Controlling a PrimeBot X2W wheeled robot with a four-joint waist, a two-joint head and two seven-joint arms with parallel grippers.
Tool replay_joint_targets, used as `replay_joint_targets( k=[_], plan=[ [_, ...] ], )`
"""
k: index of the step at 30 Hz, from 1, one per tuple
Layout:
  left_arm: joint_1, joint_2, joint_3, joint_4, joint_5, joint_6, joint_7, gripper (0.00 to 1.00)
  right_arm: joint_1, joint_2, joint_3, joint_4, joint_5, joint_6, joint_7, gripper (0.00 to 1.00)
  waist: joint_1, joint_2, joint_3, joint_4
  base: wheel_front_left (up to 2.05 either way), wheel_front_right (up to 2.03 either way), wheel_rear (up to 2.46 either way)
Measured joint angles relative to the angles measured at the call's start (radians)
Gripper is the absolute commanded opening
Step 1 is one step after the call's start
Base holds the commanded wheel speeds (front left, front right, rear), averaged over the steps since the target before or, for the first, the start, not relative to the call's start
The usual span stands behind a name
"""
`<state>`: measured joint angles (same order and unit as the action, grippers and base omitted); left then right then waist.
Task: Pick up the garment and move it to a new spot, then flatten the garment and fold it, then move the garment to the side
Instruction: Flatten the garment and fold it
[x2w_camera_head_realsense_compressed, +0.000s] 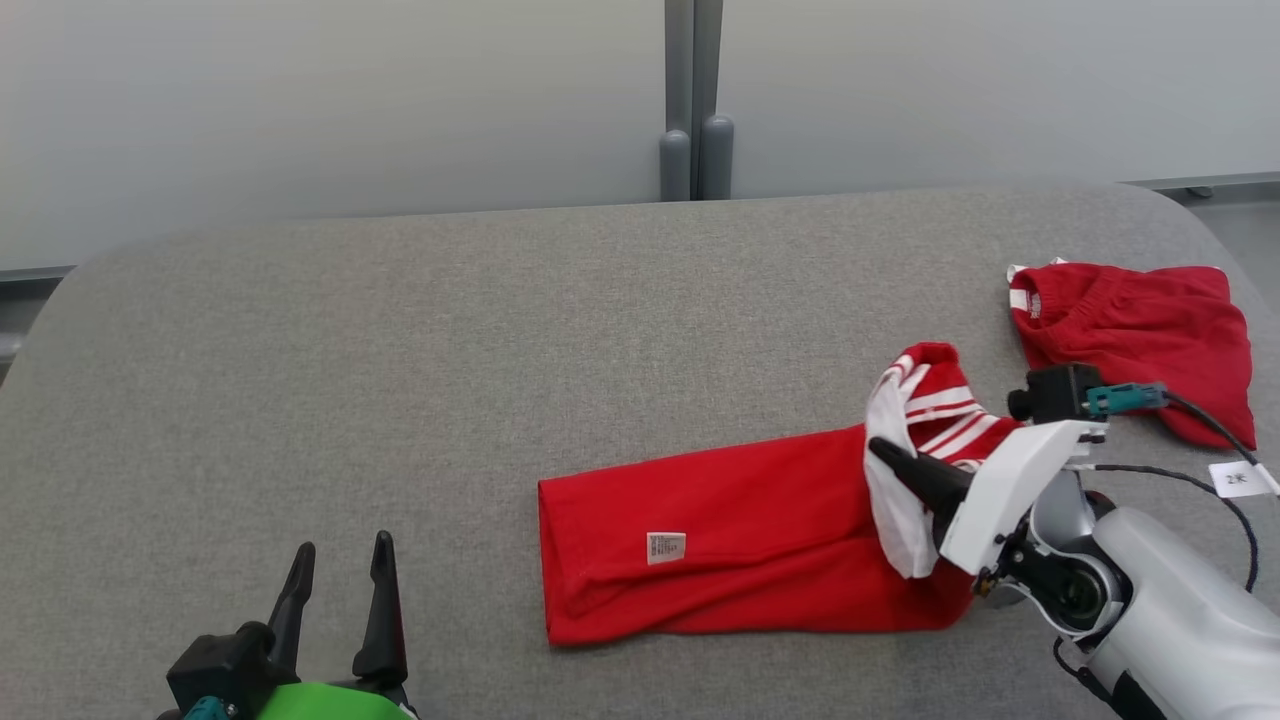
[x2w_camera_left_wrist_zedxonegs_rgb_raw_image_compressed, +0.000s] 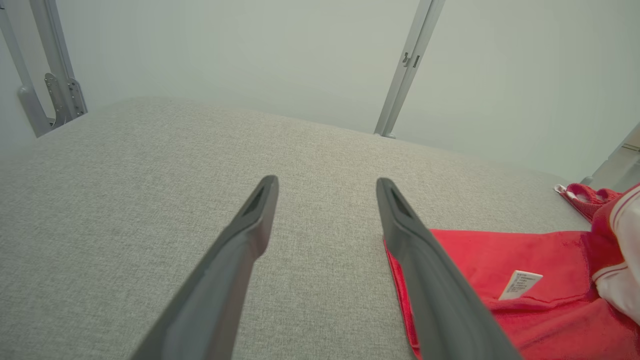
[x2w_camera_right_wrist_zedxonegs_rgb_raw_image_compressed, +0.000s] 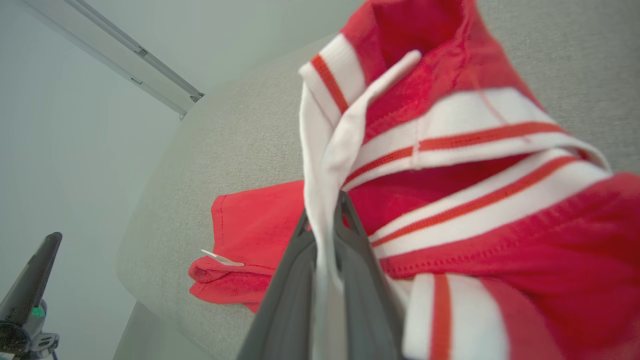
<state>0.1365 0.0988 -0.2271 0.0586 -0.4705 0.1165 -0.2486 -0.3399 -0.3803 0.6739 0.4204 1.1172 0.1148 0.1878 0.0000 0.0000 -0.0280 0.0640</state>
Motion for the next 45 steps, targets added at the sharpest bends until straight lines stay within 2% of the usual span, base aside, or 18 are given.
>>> replay_joint_targets(
  k=[5,13,22,29,30,31,32,33,34,38,45],
  plan=[
    [0.001,-0.006,-0.001,0.002,0.0,0.0,0.0,1.0,-0.007,0.018,0.053,-0.054,-0.022,0.004,0.032,0.0,0.0,0.0,-0.008,0.024,0.0,0.0,0.0],
    [0.003,-0.013,-0.002,0.007,0.0,0.0,0.0,1.0,-0.055,0.092,0.109,-0.076,-0.059,0.005,0.061,0.0,0.0,0.0,-0.019,0.059,0.0,0.0,0.0],
    [0.003,-0.02,-0.029,0.015,-0.001,0.0,0.0,1.0,-0.087,0.186,0.169,0.028,-0.117,-0.084,0.092,0.0,0.0,0.0,-0.027,0.113,0.0,0.0,0.0],
    [0.003,-0.023,-0.037,0.027,-0.003,0.0,0.0,1.0,-0.126,0.244,0.211,0.122,-0.16,-0.136,0.118,0.0,0.0,0.0,-0.03,0.163,0.0,0.0,0.0],
    [0.003,-0.024,-0.041,0.03,-0.004,0.0,0.0,1.0,-0.139,0.255,0.221,0.15,-0.177,-0.15,0.121,0.09,0.0,0.0,-0.031,0.176,0.0,0.0,0.0],
    [0.003,-0.024,-0.044,0.031,-0.006,0.0,0.0,1.0,-0.147,0.258,0.228,0.166,-0.186,-0.158,0.13,0.25,0.0,0.0,-0.032,0.182,0.0,0.0,0.0],
    [0.002,-0.025,-0.046,0.032,-0.007,-0.001,0.0,1.0,-0.154,0.261,0.235,0.18,-0.191,-0.162,0.139,0.48,0.0,0.0,-0.033,0.188,0.0,0.0,0.0],
    [0.002,-0.026,-0.046,0.033,-0.009,0.0,0.0,1.0,-0.16,0.266,0.247,0.191,-0.204,-0.169,0.139,0.87,0.0,0.0,-0.034,0.194,0.0,0.0,0.0],
    [0.002,-0.026,-0.045,0.034,-0.009,0.0,0.0,1.0,-0.171,0.27,0.263,0.199,-0.224,-0.17,0.139,1.0,0.0,0.0,-0.036,0.198,0.0,0.0,0.0],
    [0.003,-0.026,-0.036,0.034,-0.01,0.0,0.0,1.0,-0.238,0.292,0.323,0.206,-0.283,-0.165,0.153,1.0,0.0,0.0,-0.042,0.206,0.0,0.0,0.0],
    [0.003,-0.027,-0.022,0.033,-0.014,0.0,0.0,1.0,-0.327,0.313,0.41,0.187,-0.346,-0.104,0.167,1.0,0.0,0.0,-0.05,0.189,0.0,0.0,0.0]
  ],
)
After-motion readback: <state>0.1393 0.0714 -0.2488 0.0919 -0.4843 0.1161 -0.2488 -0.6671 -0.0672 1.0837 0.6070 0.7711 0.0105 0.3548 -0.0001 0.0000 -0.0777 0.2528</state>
